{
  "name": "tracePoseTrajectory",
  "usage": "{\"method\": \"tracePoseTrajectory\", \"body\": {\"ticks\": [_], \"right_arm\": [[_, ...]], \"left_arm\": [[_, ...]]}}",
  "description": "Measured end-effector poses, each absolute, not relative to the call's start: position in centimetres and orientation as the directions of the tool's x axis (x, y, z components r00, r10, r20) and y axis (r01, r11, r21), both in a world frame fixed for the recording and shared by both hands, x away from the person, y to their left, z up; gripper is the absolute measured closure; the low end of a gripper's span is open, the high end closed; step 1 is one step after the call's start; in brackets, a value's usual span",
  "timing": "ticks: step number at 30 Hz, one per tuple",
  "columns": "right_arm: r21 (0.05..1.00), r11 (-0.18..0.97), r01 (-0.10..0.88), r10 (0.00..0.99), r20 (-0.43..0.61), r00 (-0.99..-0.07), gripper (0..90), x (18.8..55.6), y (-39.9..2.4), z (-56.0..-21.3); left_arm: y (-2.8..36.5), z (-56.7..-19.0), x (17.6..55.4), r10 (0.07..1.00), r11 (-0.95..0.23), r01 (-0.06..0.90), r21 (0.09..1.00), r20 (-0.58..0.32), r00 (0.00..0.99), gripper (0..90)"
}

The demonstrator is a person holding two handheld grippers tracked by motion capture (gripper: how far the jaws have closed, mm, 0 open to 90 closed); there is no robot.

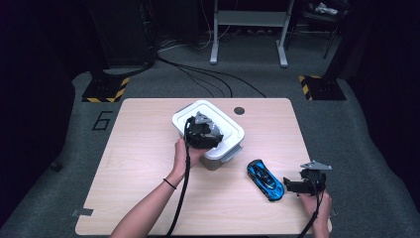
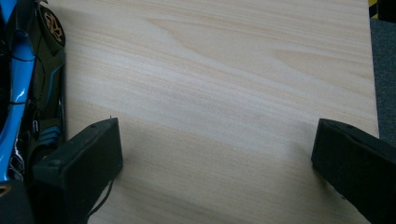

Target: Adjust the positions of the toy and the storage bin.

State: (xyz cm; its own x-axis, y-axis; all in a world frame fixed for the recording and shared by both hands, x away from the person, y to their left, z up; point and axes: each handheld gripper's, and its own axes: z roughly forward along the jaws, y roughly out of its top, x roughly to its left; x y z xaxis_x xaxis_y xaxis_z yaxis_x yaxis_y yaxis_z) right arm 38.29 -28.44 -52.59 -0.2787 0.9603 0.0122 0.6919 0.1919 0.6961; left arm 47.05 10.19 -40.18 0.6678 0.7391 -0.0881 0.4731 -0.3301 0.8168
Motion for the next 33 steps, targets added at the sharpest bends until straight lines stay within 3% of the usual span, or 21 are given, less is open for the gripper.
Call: {"method": "tracePoseTrajectory", "body": {"ticks": [11,16,24,33], "right_arm": [[0.696,0.192,0.692,0.96,0.013,-0.28,1.2,38.3,-28.5,-52.6],[0.696,0.191,0.692,0.96,0.013,-0.278,1.3,38.3,-28.4,-52.6],[0.696,0.193,0.692,0.96,0.012,-0.28,1.2,38.3,-28.4,-52.6],[0.697,0.193,0.691,0.96,0.011,-0.279,1.2,38.3,-28.4,-52.6]], "left_arm": [[9.4,-40.1,47.1,0.719,-0.352,0.465,0.813,-0.083,0.69,42.3],[10.8,-39.7,47.0,0.738,-0.307,0.485,0.819,-0.117,0.664,32.2],[15.0,-38.8,45.1,0.75,-0.296,0.459,0.838,-0.094,0.654,17.8],[20.0,-40.1,43.1,0.789,-0.285,0.478,0.831,-0.08,0.609,10.6]]}}
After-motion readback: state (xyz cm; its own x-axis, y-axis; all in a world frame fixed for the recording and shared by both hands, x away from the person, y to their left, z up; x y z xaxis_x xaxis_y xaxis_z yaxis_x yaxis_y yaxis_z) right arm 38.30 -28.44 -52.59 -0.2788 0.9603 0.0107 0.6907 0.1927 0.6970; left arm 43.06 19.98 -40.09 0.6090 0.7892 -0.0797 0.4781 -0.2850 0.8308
